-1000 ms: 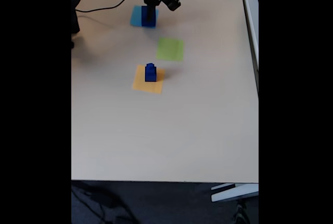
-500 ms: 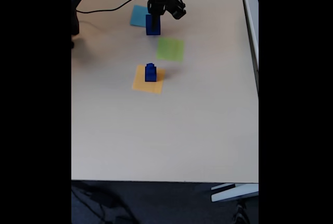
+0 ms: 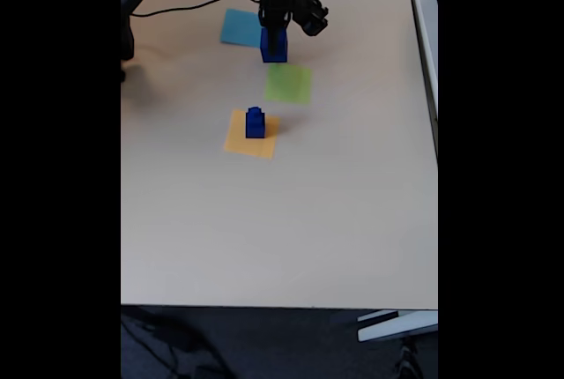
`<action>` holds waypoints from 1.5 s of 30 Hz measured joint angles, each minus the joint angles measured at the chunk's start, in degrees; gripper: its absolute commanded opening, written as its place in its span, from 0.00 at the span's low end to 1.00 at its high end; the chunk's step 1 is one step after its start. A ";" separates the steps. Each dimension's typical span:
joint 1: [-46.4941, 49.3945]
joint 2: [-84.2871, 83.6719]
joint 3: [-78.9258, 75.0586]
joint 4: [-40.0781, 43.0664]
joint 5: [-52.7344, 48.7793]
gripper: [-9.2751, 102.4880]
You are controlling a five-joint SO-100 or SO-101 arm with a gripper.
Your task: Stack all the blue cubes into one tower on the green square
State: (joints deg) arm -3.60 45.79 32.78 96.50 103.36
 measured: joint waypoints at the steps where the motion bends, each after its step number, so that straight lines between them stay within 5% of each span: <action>1: 0.35 -0.18 0.00 0.00 0.35 0.22; 45: 7.56 -5.10 -3.08 -5.71 -7.65 0.26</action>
State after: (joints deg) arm 3.96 40.69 29.71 90.79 95.71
